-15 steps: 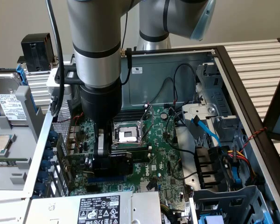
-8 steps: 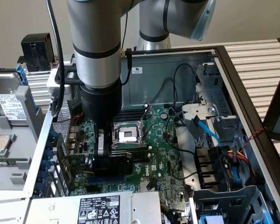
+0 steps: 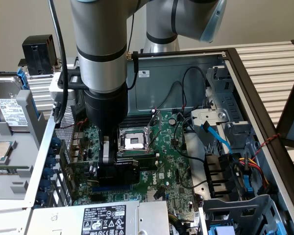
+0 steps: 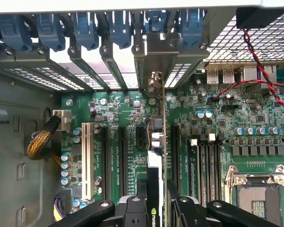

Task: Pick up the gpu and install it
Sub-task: 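Insert the gpu into the slot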

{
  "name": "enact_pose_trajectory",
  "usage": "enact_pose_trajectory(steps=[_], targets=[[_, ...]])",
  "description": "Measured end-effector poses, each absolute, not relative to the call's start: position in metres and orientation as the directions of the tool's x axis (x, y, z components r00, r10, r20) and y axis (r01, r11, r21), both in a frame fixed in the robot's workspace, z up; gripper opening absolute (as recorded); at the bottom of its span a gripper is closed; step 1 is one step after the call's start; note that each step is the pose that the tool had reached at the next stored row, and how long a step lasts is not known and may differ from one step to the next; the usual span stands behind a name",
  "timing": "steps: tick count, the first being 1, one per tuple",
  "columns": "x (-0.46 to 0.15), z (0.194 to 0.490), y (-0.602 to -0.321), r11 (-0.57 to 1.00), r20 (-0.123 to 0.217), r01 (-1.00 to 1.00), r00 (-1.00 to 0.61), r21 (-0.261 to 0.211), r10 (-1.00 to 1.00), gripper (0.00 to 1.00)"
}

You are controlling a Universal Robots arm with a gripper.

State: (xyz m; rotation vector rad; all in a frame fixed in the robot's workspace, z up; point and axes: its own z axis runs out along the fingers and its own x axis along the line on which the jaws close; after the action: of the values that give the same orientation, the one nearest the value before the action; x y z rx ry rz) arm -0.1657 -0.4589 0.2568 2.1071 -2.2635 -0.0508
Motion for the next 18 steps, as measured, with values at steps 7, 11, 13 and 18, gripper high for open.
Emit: enact_pose_trajectory(steps=[7, 11, 13, 18], targets=[[-0.1657, 0.2562, -0.4589, 0.072, 0.013, -0.996, -0.071, 0.057, -0.997, 0.27], [-0.1657, 0.2563, -0.4589, 0.071, 0.013, -0.996, -0.070, 0.057, -0.997, 0.27], [-0.1657, 0.2563, -0.4589, 0.070, 0.013, -0.996, -0.070, 0.057, -0.997, 0.27], [-0.1657, 0.2563, -0.4589, 0.070, 0.013, -0.996, -0.069, 0.057, -0.998, 0.27]])
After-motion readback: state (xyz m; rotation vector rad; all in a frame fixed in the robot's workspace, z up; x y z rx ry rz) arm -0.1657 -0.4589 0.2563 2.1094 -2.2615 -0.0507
